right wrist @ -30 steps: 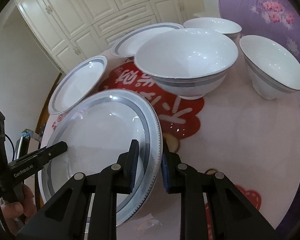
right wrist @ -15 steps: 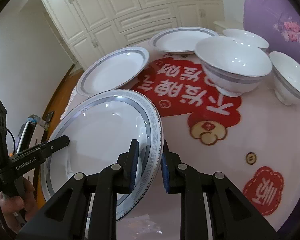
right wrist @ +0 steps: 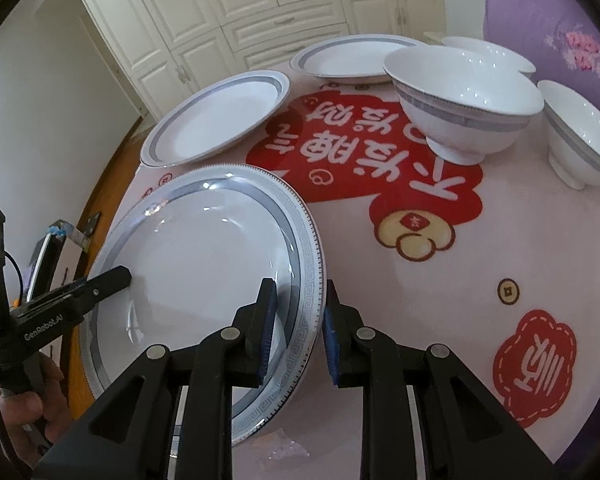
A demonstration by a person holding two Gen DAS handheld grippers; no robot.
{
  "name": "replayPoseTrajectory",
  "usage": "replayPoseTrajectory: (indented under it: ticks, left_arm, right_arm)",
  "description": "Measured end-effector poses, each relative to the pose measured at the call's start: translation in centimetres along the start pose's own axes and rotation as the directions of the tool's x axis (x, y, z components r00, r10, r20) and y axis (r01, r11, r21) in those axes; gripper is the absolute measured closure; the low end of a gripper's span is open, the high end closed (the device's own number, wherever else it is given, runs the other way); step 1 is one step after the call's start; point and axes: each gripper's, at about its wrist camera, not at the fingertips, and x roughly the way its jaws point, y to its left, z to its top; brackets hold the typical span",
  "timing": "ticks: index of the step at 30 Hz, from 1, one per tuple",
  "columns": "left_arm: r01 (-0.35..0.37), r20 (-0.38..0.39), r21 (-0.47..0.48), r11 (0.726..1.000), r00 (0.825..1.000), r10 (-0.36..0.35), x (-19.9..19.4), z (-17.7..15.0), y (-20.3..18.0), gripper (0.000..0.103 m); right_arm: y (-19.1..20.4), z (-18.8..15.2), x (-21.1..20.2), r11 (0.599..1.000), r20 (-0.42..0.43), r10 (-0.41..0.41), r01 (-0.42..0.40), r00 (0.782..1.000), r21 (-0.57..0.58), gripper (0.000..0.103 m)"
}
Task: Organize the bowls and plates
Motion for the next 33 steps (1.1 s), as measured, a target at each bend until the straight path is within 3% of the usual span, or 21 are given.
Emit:
replayPoseTrajectory:
  ticks: [3, 4, 5, 6, 7, 8, 10, 16, 33]
  left_arm:
    - [-0.007, -0.003, 0.002, 1.0, 1.0, 0.007, 0.4, 0.6, -0.2, 0.078]
    - [-0.008, -0.002, 0.0, 1.0, 1.0, 0.008, 0.4, 0.6, -0.2, 0.073]
    - [-0.016, 0.003, 0.002, 1.0, 1.0, 0.016, 0.3, 0.7, -0.3, 0.058]
    - [-0.032, 0.015, 0.003, 0.999, 0.999, 0.032, 0.1, 0.9, -0.4, 0.045]
    - [-0.047, 0.029, 0.002, 0.999, 0.998, 0.047, -0.2, 0.9, -0.4, 0.015]
    - [-0.069, 0.059, -0.001, 0.998, 0.996, 0.069, -0.8, 0.9, -0.4, 0.001]
    - [-0.108, 0.135, 0.002, 0.994, 0.985, 0.107, -2.4, 1.0, -0.5, 0.001]
    - [-0.125, 0.169, -0.009, 0.992, 0.978, 0.124, -4.0, 1.7, -0.5, 0.001]
    - [-0.134, 0.283, -0.007, 0.991, 0.95, 0.131, -10.6, 0.8, -1.5, 0.001]
  right_arm:
    - [-0.1, 0.1, 0.0, 1.0, 0.006, 0.0, 0.0, 1.0, -0.003, 0.075]
    - [0.0, 0.0, -0.2, 1.0, 0.013, 0.003, -0.003, 1.0, -0.005, 0.058]
    - [0.0, 0.1, -0.4, 1.0, 0.022, 0.002, -0.002, 1.0, -0.006, 0.043]
    - [-0.1, 0.2, -0.7, 1.0, 0.046, -0.011, 0.011, 0.999, -0.001, 0.008]
    - [-0.2, 0.2, -1.1, 1.0, 0.068, -0.015, 0.015, 0.998, 0.002, 0.001]
    - [-0.3, 0.2, -1.5, 1.0, 0.094, -0.017, 0.016, 0.995, 0.006, 0.0]
    - [-0.6, 0.5, -2.2, 0.999, 0.114, -0.026, 0.023, 0.993, 0.026, 0.0]
    - [-1.6, 0.8, -4.0, 0.997, 0.169, 0.006, -0.019, 0.986, 0.077, 0.0]
    - [-0.7, 1.9, -8.1, 0.997, 0.261, 0.021, -0.038, 0.965, 0.06, 0.0]
